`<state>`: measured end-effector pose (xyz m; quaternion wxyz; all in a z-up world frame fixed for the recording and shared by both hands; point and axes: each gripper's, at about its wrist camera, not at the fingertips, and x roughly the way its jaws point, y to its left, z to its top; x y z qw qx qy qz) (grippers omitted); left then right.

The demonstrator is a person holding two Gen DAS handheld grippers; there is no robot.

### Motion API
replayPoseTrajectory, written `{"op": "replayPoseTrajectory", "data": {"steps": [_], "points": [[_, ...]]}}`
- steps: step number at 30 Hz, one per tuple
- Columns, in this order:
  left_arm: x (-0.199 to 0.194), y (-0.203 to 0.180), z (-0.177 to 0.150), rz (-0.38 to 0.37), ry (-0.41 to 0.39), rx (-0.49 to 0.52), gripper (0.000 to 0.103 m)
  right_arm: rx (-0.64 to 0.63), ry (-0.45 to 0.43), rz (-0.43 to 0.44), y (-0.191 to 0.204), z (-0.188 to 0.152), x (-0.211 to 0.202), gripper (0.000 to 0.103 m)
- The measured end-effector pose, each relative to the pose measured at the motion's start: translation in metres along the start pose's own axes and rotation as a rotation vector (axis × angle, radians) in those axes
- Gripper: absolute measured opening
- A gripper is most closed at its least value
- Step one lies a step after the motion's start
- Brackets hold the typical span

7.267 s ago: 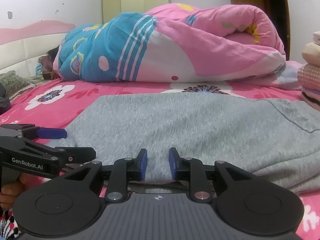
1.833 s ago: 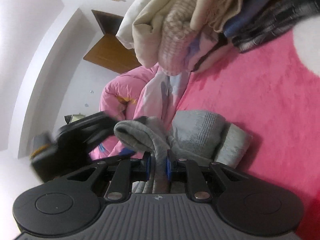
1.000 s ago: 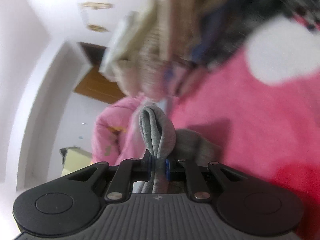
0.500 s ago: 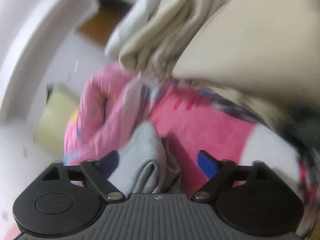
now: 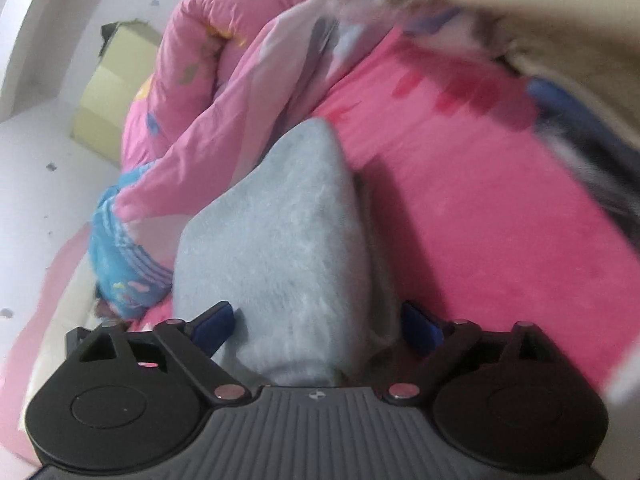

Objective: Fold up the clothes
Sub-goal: 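Lay the folded end down and open the right gripper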

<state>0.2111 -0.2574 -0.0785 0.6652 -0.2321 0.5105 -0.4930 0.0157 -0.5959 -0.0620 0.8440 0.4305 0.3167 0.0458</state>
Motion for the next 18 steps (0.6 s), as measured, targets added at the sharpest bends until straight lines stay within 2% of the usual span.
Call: {"op": "replayPoseTrajectory", "data": {"steps": [2, 5, 8, 10, 15, 18], "points": [[0.006, -0.003, 0.0, 0.004, -0.002, 0.013, 0.102, 0.013, 0.017, 0.023, 0.004, 0.001, 0.007, 0.081], [0.004, -0.007, -0.002, -0.037, -0.002, 0.021, 0.098, 0.005, 0.032, 0.034, 0.017, -0.006, 0.011, 0.07], [-0.007, -0.004, -0.004, -0.101, 0.0, -0.008, 0.091, -0.003, 0.047, 0.044, 0.031, -0.014, 0.015, 0.068], [-0.018, -0.002, -0.005, -0.114, 0.009, -0.027, 0.088, -0.009, 0.057, 0.052, 0.04, -0.019, 0.018, 0.067], [-0.056, 0.005, -0.015, -0.091, -0.023, -0.04, 0.088, -0.022, 0.082, 0.07, 0.062, -0.032, 0.025, 0.067], [-0.092, 0.011, -0.028, -0.078, -0.062, -0.051, 0.087, -0.033, 0.103, 0.086, 0.08, -0.043, 0.033, 0.067]]}}
